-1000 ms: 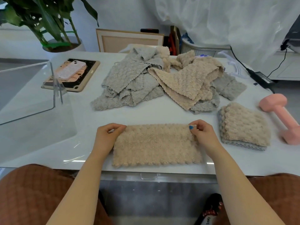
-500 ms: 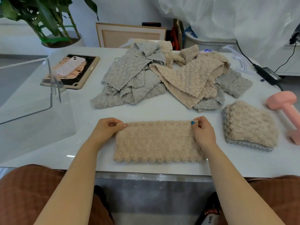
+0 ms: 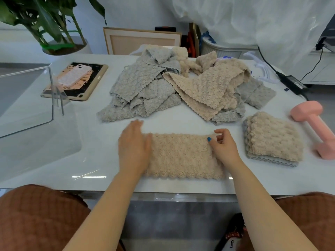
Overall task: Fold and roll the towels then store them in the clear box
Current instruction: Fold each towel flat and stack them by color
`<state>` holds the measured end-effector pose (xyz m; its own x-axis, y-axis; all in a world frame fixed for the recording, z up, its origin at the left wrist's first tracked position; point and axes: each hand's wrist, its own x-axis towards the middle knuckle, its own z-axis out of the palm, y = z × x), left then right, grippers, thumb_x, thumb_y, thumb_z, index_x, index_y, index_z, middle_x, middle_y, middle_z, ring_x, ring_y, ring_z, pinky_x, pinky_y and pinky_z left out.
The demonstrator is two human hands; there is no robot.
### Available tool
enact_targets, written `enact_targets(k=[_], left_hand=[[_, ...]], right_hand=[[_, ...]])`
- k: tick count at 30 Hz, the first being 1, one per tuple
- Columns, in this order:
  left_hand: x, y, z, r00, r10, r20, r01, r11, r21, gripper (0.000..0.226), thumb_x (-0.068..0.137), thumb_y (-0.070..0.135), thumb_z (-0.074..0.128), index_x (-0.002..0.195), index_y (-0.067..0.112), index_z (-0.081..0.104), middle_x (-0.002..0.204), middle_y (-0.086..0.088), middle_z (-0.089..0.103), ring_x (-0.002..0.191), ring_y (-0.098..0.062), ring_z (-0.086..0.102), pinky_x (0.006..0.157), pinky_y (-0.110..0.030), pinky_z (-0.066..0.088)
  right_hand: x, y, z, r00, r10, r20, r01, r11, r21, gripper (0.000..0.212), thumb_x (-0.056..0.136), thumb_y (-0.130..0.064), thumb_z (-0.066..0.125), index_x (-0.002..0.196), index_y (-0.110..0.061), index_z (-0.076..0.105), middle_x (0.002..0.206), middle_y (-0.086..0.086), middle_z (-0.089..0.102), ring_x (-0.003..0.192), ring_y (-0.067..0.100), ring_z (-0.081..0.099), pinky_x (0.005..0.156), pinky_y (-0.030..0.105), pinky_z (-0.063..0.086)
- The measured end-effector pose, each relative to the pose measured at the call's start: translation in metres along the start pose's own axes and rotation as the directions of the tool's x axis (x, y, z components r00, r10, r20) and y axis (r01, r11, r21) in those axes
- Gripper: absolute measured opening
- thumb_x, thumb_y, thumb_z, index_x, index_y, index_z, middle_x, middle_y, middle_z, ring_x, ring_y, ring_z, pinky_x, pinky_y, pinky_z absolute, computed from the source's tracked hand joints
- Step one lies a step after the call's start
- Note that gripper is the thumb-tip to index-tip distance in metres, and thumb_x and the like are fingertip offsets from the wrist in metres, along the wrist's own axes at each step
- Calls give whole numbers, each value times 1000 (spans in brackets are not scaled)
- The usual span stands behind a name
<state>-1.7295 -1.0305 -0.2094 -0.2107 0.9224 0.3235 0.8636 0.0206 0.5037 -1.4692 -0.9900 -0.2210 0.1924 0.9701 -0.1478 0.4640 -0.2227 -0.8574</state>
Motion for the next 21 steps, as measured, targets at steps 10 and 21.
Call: enact_targets(k=[10,21], left_hand=[[-35,0,23,949,101,298,-143,982,122,71,89,59,16,145,18,34,154,-4,27,144,-22,20,118,-44,5],[-57,7,-18,862,-340,376,504,494,-709,16,100,22,44,108,23,57,87,-3,69,80,-20,69,71,-27,54]], right_hand=[[-1,-22,-8,994,38,101,-30,997,-74,18,89,-9,56,107,-12,57,77,-1,55,65,14,51,56,26,39],[-18,-123,39,739,79,669,-292,933,211,25,90,7,46,102,-6,63,85,9,59,59,20,69,64,27,60]])
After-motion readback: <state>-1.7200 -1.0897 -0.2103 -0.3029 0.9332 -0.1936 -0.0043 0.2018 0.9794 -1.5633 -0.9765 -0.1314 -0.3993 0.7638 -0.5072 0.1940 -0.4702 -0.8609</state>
